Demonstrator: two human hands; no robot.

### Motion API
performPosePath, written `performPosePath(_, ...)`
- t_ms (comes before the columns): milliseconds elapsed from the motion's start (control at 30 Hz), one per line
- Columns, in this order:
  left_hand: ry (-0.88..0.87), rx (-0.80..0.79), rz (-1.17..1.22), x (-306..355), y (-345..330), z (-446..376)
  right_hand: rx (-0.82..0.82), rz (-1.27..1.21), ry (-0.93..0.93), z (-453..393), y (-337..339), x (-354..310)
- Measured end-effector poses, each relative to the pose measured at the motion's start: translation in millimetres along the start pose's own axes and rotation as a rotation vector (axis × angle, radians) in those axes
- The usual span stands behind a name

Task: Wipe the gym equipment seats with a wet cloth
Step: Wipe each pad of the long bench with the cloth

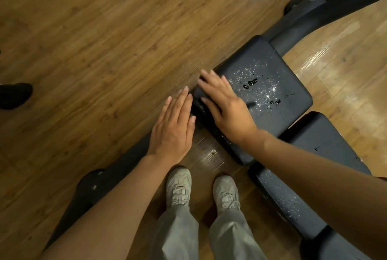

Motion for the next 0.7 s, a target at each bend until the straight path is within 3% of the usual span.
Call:
performPosePath(133,-0.002,0.021,0.019,3.5,0.3,-3.2,-0.037,0.056,0.054,59.7,-1.4,-11.6)
performPosePath(267,-0.041,0.025,-0.02,5.4,-2.0,-2.8,-0.024,0.165,0.092,39.4,-3.1,-8.4)
performPosePath(433,-0.078,0.026,-0.026,5.5,-3.4,-10.4,0.244,0.134,-0.233,-33.7,20.4,35.3)
performPosePath(500,-0.09,0.006,-0.021,3.4,-3.0,-9.9,0.28,0.117,-0.287,-34.4,20.4,36.7)
performPosePath(700,-0.122,-0.023,0.003,4.3,-3.2,-15.6,0.027,0.118,-0.002,56.8,-0.1,-9.8)
Point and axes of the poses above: each hand's wrist, its own z-axis away from the middle knuckle, its own y-axis out of the back of the hand, x = y × z, the point moved 5 cm from there along -z, towards the middle knuckle, and after that the axes turned 2 degrees about y, right-handed, at the moved point
